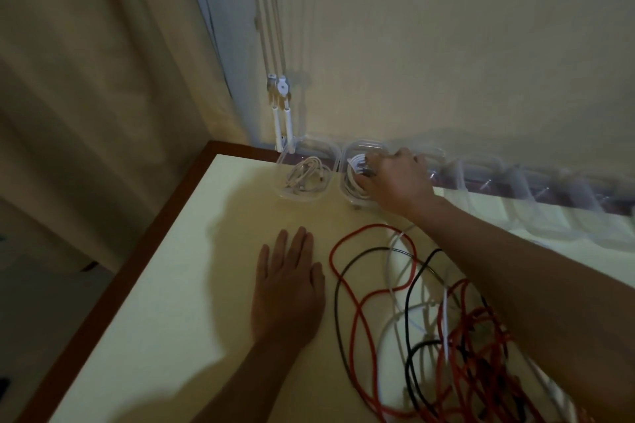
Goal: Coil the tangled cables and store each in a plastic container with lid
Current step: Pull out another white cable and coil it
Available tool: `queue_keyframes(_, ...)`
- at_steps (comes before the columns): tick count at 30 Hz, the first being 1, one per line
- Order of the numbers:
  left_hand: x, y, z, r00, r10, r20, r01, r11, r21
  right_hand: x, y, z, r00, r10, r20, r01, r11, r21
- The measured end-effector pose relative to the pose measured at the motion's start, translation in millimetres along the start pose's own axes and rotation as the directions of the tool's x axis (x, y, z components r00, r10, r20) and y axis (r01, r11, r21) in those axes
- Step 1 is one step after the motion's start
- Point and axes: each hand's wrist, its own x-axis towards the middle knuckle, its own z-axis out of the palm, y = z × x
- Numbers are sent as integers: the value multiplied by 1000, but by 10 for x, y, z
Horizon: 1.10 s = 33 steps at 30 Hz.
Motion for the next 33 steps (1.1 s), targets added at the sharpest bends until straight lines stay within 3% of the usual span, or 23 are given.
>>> queue_keyframes(5,-5,2,-12,1000,0,2,0,1000,-5,-22,-36,19,1000,24,7,-24,999,46)
queue_keyframes(9,0,10,-21,1000,1,-4,-1,1000,-9,-133,-110,-42,993,-17,-115,35,988,150)
queue_keyframes(12,-2,18,1,1000,3,-11,-3,1000,-14,-230,-104,22,991,-132,-13,132,987,90)
queue_keyframes(15,-3,-1,16,1000,-6,-14,6,1000,-8,-273,-47,75,988,-147,46,144,988,56)
queue_keyframes(22,0,-1,21,1000,-13,-19,13,1000,0,-800,112,-27,986,-143,-91,150,985,84)
queue_keyframes(28,-141,60,-63,999,-31,-14,31,999,-34,-1959,454,-161,994,8,-108,12,983,185)
queue_keyframes(33,-478,243,-71,1000,9,-15,-10,994,-107,-3102,862,-147,978,188,-90,-172,971,166)
